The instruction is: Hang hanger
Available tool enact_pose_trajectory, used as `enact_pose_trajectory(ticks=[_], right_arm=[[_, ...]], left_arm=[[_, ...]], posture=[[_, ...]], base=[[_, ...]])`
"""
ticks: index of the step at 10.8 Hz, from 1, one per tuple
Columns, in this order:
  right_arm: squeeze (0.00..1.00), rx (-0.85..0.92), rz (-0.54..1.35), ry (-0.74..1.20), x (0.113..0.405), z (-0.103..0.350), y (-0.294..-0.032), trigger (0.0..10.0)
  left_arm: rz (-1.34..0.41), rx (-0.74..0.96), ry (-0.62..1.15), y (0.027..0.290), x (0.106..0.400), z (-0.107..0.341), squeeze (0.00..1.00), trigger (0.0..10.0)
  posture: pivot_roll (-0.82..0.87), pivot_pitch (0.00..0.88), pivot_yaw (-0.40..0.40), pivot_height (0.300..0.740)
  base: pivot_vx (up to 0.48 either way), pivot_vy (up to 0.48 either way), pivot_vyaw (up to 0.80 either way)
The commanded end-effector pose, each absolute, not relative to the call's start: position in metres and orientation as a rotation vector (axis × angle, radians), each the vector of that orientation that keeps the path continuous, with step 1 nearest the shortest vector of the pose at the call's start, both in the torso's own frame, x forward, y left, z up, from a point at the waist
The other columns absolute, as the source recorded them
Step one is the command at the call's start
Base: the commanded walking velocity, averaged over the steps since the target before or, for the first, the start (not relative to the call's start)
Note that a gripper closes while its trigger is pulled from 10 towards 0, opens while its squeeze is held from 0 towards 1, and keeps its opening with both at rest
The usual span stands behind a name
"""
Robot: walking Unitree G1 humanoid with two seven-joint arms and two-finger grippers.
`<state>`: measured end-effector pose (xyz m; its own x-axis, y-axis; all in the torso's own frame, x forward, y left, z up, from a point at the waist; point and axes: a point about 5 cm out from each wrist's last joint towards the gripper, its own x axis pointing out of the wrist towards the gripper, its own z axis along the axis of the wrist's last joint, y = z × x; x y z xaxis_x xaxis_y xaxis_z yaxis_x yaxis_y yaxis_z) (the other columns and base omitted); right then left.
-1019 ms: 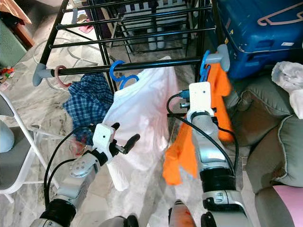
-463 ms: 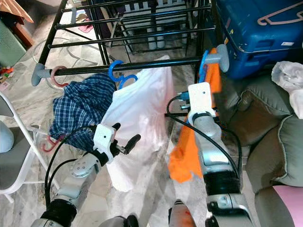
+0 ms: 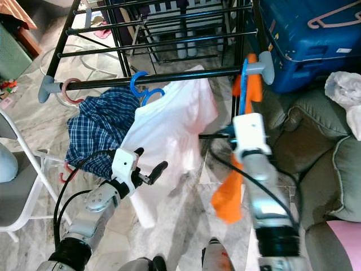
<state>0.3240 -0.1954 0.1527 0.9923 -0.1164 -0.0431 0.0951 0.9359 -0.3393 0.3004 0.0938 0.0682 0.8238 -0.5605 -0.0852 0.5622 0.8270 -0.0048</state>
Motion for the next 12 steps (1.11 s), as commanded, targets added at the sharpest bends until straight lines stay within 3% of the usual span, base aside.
enact_pose_trajectory(ticks=[1,2,3,4,5,12], right_arm=[[0.96,-0.365,-0.138,0.074,0.32,0.153,-0.198,10.0],[0.78,-0.4,-0.178,0.072,0.32,0.156,-0.204,10.0],[0.38,-0.409,-0.197,0.068,0.32,0.16,-0.209,10.0],[0.14,-0.419,-0.194,0.063,0.321,0.161,-0.208,10.0],[0.01,-0.407,-0.173,0.048,0.324,0.165,-0.204,10.0],[0.0,-0.366,-0.101,-0.075,0.336,0.189,-0.173,10.0]], left_arm=[[-0.601,0.043,0.119,0.099,0.3,0.063,0.0,10.0],[-0.607,0.043,0.118,0.098,0.301,0.063,0.0,10.0],[-0.616,0.047,0.117,0.097,0.302,0.064,0.0,10.0],[-0.619,0.049,0.119,0.097,0.302,0.064,0.0,10.0],[-0.622,0.051,0.12,0.098,0.303,0.065,0.0,10.0],[-0.614,0.054,0.117,0.1,0.305,0.065,0.0,10.0]], posture=[[-0.31,0.205,0.21,0.74],[-0.31,0.205,0.214,0.74],[-0.31,0.204,0.22,0.74],[-0.31,0.203,0.223,0.74],[-0.31,0.201,0.226,0.74],[-0.3,0.196,0.226,0.74]], base=[[0.0,0.0,0.0],[0.0,0.0,0.0],[0.0,0.0,0.0],[0.0,0.0,0.0],[0.0,0.0,0.0],[0.0,0.0,0.0]])
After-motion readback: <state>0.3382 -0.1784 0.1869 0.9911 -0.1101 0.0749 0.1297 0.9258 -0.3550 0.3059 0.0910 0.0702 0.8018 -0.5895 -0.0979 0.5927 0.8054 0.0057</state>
